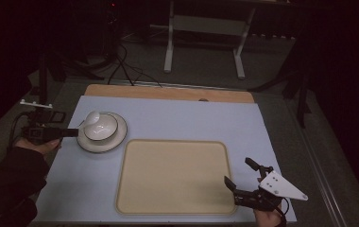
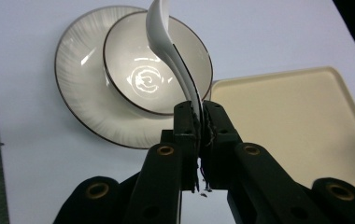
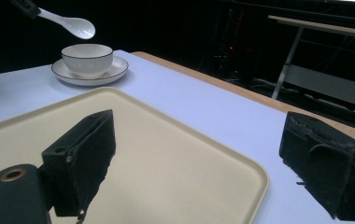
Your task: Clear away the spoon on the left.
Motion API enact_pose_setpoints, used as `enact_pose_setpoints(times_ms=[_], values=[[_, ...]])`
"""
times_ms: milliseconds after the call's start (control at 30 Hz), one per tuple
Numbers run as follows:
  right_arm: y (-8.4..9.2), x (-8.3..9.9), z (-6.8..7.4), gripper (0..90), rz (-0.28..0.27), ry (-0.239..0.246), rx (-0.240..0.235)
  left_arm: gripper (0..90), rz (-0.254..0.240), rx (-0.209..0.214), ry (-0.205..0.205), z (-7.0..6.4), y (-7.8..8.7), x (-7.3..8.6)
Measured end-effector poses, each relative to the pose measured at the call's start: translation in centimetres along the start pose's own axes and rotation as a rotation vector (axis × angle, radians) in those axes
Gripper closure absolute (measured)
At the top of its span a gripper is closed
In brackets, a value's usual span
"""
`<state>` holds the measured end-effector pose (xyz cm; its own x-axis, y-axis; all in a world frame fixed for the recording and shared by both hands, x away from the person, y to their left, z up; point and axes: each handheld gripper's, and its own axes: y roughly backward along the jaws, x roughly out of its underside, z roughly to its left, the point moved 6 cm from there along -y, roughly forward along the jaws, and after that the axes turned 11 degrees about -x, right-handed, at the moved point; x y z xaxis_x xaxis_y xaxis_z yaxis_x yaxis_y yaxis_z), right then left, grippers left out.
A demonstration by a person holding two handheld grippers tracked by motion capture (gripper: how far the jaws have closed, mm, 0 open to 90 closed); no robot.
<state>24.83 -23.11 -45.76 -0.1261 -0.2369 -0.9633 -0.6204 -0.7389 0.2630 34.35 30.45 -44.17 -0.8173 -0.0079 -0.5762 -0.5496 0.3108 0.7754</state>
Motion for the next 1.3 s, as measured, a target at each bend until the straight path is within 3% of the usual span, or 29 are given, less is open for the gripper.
enact_pose_setpoints(times_ms=[133,667,800,1300], values=[[0.0,0.0,0.0,10.7,-0.002,-0.002,-0.004,86.1,-0.030,-0.018,-0.027,-1.1,0.8,-0.5],[0.0,-0.1,0.2,10.7,-0.005,0.002,-0.006,86.1,-0.119,-0.034,-0.022,-3.3,3.8,-0.7],[0.1,-0.2,0.3,10.7,-0.008,0.007,-0.009,86.1,-0.115,-0.049,-0.057,-4.4,4.1,-0.5],[0.1,-0.3,0.4,10.7,-0.013,0.015,-0.005,86.0,-0.154,-0.020,-0.078,-8.5,3.6,0.6]])
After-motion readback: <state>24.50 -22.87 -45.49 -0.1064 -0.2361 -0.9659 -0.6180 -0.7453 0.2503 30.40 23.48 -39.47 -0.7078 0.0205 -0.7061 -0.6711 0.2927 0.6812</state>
